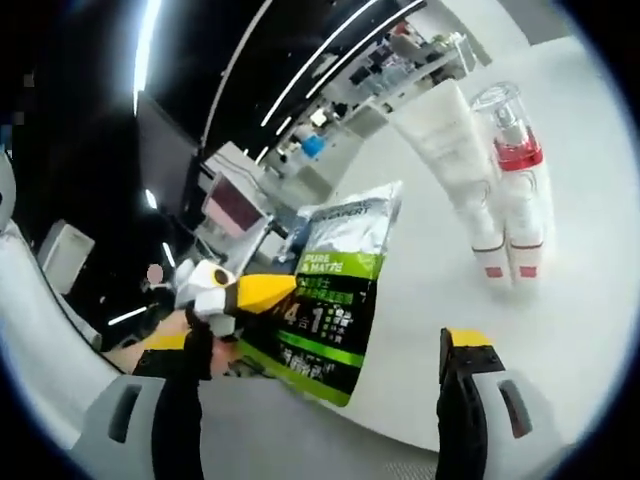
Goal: Arrange the skincare products in the storage area until every visible bottle or jar stands upright without overlapping.
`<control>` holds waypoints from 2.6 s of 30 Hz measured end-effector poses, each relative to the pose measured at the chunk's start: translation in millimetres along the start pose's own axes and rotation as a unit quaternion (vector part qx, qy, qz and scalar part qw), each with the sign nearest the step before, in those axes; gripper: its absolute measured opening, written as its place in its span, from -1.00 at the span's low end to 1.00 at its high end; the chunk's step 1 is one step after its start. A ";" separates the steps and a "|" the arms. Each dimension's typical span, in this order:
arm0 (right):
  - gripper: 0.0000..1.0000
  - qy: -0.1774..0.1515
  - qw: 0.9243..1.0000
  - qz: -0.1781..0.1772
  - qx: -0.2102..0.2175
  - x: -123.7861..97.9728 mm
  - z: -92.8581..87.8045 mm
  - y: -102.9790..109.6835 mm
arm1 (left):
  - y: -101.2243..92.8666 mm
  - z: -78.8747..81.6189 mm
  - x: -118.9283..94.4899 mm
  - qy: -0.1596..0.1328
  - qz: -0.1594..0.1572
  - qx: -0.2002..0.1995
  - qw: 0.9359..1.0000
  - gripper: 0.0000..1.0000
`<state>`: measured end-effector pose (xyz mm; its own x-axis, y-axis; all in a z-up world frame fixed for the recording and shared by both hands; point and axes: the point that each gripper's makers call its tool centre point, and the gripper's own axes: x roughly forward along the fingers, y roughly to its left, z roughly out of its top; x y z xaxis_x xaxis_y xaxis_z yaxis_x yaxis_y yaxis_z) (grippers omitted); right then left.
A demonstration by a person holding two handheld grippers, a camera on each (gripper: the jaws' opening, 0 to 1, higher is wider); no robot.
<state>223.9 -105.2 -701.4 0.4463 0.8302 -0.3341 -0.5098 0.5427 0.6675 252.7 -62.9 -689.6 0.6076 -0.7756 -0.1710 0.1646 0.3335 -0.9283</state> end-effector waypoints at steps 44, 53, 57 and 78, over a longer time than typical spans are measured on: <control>0.99 0.045 0.992 -0.093 -0.073 -36.7 -8.4 -64.5 | 100.2 -3.1 64.1 0.041 0.127 -0.001 0.991 -1.00; 0.99 0.039 0.993 -0.092 -0.059 -37.7 -7.0 -65.8 | 105.6 -3.9 68.5 0.039 0.137 0.001 0.990 -1.00; 0.99 0.039 0.993 -0.091 -0.060 -37.6 -7.1 -65.3 | 106.2 -1.1 70.1 0.031 0.141 0.001 0.990 -1.00; 0.99 0.038 0.993 -0.091 -0.059 -38.6 -6.5 -63.8 | 110.0 10.3 64.8 0.046 0.212 0.101 0.971 -0.47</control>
<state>234.5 -171.0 -735.4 0.4839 0.7217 -0.4950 -0.5099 0.6922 0.5108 318.2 -71.0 -799.4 0.5838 -0.5865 -0.5614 0.0694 0.7250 -0.6852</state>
